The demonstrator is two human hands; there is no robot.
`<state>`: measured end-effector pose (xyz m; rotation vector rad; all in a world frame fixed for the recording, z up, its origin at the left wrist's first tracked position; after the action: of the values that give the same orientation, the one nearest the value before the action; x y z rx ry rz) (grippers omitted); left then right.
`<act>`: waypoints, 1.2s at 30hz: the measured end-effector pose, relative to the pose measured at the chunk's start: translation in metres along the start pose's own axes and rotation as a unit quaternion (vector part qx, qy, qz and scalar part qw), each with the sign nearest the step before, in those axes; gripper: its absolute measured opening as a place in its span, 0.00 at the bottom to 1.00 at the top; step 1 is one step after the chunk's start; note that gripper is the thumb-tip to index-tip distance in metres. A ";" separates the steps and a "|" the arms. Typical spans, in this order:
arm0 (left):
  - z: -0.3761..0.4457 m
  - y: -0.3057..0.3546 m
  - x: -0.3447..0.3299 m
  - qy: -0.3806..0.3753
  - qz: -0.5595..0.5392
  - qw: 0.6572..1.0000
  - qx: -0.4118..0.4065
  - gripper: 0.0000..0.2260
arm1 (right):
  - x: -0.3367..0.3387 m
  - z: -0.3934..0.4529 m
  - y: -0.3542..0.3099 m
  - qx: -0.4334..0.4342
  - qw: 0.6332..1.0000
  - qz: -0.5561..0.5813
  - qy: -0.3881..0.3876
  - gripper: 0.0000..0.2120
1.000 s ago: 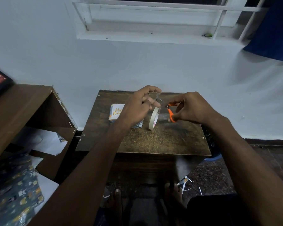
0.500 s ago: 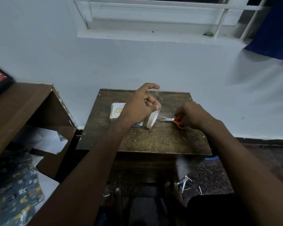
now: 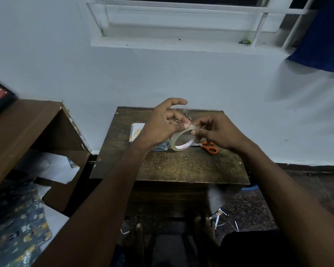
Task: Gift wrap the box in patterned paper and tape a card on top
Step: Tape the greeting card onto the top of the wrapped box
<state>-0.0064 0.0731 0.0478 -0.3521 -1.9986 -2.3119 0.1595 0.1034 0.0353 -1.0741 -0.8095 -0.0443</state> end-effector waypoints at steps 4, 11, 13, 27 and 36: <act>0.000 -0.001 0.005 0.030 -0.015 0.999 0.016 0.28 | 0.005 -0.002 -0.007 0.021 0.999 -0.027 0.012 0.04; 0.000 -0.013 0.008 0.047 -0.077 0.991 0.097 0.29 | 0.009 -0.003 -0.010 0.032 0.998 0.025 0.037 0.08; 0.000 -0.016 0.008 0.050 -0.080 0.989 0.113 0.28 | 0.010 -0.002 -0.009 0.032 0.998 0.029 0.039 0.08; -0.002 -0.023 0.023 0.054 0.043 0.989 0.130 0.21 | -0.009 -0.002 0.023 -0.080 0.966 -0.239 -0.064 0.12; -0.023 -0.043 0.041 0.081 0.082 0.982 0.152 0.19 | -0.017 0.009 0.013 -0.070 0.968 -0.238 -0.029 0.12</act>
<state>-0.0574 0.0613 0.0124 -0.2848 -2.1104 -1.8393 0.1476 0.1115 0.0176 -0.9944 -1.1171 -0.4844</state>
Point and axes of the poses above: each hand's wrist, its own z-axis towards the middle knuckle, its own x-axis out of the back of the hand, y = z × x, the point moved 8 cm from there along z, towards the middle knuckle, and after that the axes turned 5 degrees about x, right-handed, at the moved point
